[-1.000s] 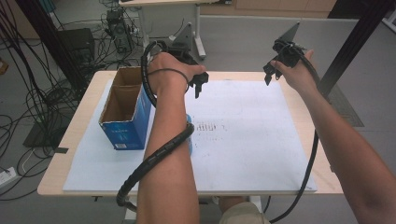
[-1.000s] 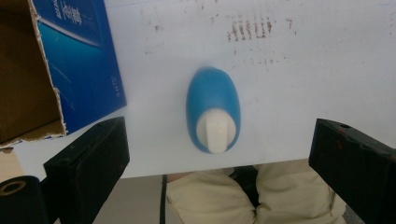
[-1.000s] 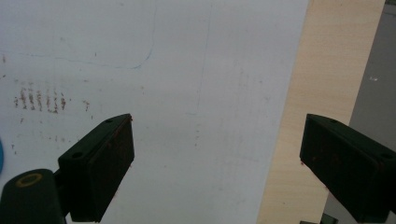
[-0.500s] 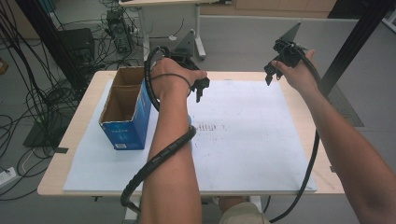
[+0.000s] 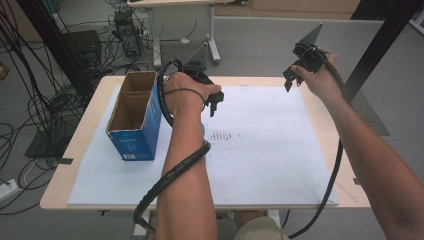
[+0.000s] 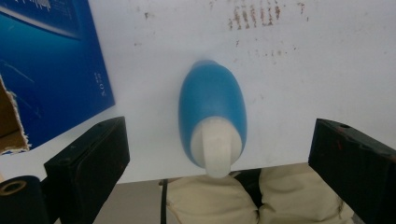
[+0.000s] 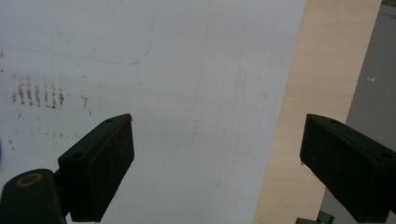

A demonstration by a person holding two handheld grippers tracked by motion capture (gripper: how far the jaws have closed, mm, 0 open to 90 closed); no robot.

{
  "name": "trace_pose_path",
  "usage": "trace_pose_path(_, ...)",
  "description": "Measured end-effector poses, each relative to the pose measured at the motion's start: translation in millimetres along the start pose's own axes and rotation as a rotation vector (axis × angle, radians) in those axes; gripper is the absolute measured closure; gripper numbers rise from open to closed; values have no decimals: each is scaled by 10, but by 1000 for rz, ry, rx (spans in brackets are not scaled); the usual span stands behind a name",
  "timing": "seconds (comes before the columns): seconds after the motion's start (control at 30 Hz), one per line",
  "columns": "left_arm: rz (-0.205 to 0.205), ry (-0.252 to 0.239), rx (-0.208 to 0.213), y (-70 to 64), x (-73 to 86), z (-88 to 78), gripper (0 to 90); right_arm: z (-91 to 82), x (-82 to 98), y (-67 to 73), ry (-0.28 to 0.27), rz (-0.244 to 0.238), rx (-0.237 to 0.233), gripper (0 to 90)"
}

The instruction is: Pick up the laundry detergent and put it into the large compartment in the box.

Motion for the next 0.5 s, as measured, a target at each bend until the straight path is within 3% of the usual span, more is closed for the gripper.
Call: trace_pose_path(0.5,-5,32,14,45,-67,288,56,10,-3,14,-1,-2,3,101)
Point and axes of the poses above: each handheld gripper's, and its own axes: z roughly forward along the jaws, x roughly out of its underside, y roughly to its left, the point moved 5 cm from there along z, roughly forward along the jaws, and after that the axes turned 6 degrees about y, right-handed, at the moved point
